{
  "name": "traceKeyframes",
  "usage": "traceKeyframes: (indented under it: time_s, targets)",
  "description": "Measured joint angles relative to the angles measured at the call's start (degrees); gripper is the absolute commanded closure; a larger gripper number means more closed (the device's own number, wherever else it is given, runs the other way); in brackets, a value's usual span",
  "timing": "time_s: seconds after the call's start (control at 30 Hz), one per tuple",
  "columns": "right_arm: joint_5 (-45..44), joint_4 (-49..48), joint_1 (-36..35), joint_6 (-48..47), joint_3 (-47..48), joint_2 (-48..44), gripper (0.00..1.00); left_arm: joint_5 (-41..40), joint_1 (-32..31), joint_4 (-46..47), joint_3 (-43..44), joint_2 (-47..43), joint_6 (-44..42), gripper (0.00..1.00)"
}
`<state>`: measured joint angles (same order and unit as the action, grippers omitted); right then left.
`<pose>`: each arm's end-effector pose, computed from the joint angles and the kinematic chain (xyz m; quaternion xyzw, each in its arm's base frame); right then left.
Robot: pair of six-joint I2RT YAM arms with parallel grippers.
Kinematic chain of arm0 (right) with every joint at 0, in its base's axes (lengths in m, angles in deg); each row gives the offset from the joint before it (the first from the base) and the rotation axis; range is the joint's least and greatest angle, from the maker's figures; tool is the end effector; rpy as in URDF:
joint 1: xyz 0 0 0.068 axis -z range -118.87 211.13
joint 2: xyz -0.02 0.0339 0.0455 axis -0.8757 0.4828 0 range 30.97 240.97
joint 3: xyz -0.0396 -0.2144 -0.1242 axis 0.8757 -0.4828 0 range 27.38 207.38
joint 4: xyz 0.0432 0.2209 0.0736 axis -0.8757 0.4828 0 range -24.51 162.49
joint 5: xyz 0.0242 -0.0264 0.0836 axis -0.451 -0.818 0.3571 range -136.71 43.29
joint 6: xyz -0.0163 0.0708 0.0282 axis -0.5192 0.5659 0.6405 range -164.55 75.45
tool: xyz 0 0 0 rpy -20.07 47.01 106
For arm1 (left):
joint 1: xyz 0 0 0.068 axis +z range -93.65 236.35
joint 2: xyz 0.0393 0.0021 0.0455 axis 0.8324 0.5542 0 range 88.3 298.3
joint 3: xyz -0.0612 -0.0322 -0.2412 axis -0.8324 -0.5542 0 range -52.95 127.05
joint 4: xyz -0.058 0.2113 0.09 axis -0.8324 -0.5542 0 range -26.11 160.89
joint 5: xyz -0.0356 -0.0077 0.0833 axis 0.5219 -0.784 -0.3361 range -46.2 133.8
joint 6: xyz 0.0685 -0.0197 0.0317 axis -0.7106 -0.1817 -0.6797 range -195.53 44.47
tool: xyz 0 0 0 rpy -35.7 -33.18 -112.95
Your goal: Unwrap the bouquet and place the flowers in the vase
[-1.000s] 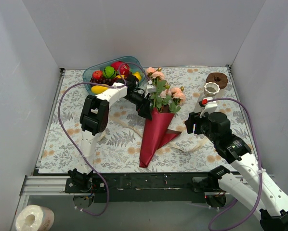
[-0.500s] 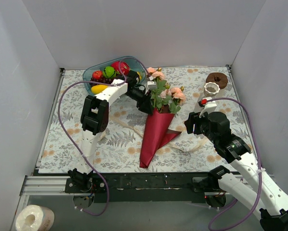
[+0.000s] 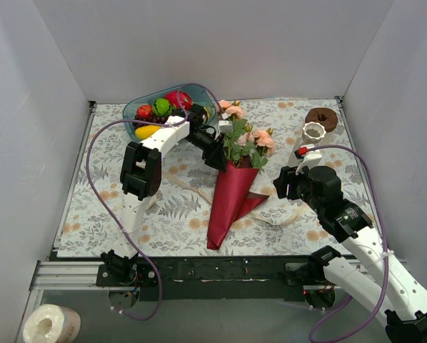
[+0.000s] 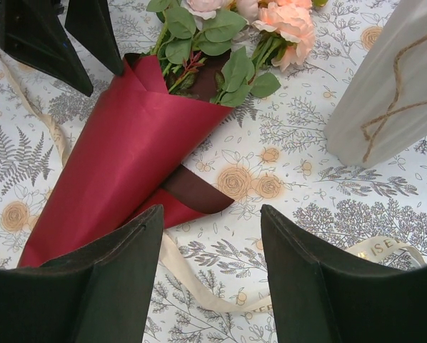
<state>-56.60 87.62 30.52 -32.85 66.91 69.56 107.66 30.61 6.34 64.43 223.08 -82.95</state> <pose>0.1600 0.0813 0.2772 -0.0870 0.8188 0.1369 0.5506 0.3622 -0.2410 0.1744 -0.2771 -0.8008 0.5303 0.0251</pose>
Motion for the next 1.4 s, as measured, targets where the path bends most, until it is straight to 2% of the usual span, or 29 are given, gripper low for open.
traceKeyframes:
  time_s: [0.3,0.6,0.9,1.07,1.4]
  targets:
    - [0.3,0.0,0.0,0.0,0.0,0.0,0.36,-0.6,0.0,-1.9,-0.8,0.0,-2.3,0.39]
    - [1.4,0.0,0.0,0.0,0.0,-0.3,0.36,-0.6,0.0,-0.8,-1.3,0.9,-3.3,0.37]
    - [2.3,0.0,0.0,0.1,0.0,-0.3,0.37,-0.5,0.0,-3.1,-3.0,3.7,-7.8,0.45]
    - [2.8,0.0,0.0,0.1,0.0,-0.3,0.45,-0.4,0.0,-1.9,-4.1,3.7,-7.3,0.54]
    - [3.7,-0.1,0.0,0.1,0.1,0.3,0.48,-0.5,0.0,-2.7,-1.3,3.7,-6.7,0.58]
